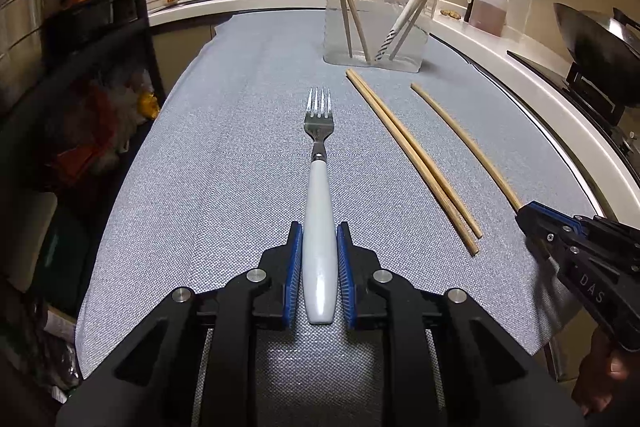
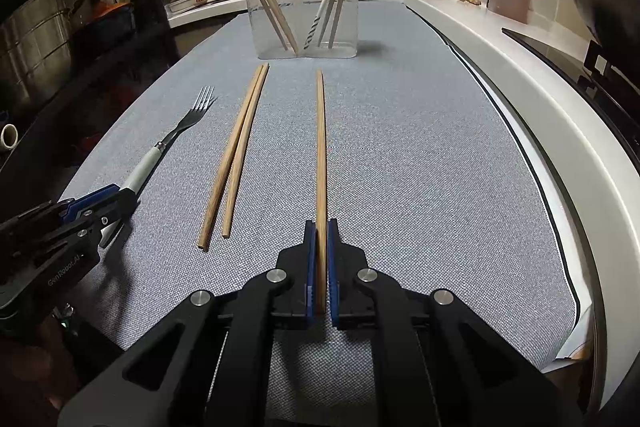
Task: Organize utensils
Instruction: 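Center the left tool around the white fork handle and close it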
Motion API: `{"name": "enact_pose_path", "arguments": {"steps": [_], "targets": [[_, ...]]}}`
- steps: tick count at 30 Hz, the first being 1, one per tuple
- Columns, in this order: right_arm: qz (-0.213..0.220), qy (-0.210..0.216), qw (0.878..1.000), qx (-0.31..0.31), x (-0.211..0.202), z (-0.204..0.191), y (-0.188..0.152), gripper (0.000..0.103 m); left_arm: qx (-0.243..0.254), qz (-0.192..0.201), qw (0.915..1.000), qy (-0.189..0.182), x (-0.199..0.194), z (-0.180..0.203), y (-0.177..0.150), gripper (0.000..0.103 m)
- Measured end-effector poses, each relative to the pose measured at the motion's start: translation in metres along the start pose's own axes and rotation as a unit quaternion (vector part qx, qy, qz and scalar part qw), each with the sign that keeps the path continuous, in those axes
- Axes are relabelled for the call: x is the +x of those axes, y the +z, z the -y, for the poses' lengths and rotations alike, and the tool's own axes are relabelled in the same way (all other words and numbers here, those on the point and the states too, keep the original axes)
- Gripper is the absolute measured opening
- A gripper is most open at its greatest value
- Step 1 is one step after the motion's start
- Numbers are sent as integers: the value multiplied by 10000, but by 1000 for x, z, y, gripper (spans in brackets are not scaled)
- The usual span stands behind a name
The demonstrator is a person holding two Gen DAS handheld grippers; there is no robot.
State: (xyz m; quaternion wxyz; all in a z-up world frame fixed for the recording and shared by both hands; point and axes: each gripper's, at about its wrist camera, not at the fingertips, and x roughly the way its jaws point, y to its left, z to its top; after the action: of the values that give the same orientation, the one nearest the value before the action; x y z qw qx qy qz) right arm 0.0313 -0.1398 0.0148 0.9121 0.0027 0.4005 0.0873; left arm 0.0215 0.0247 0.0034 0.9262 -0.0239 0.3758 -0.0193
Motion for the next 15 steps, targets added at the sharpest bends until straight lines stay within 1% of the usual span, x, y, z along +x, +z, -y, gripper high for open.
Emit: {"name": "enact_pose_path", "arguments": {"steps": [15], "targets": [[34,-36,10000,-67,0,-1,0,5,43,13,10000,27,0,-1,1,18]]}}
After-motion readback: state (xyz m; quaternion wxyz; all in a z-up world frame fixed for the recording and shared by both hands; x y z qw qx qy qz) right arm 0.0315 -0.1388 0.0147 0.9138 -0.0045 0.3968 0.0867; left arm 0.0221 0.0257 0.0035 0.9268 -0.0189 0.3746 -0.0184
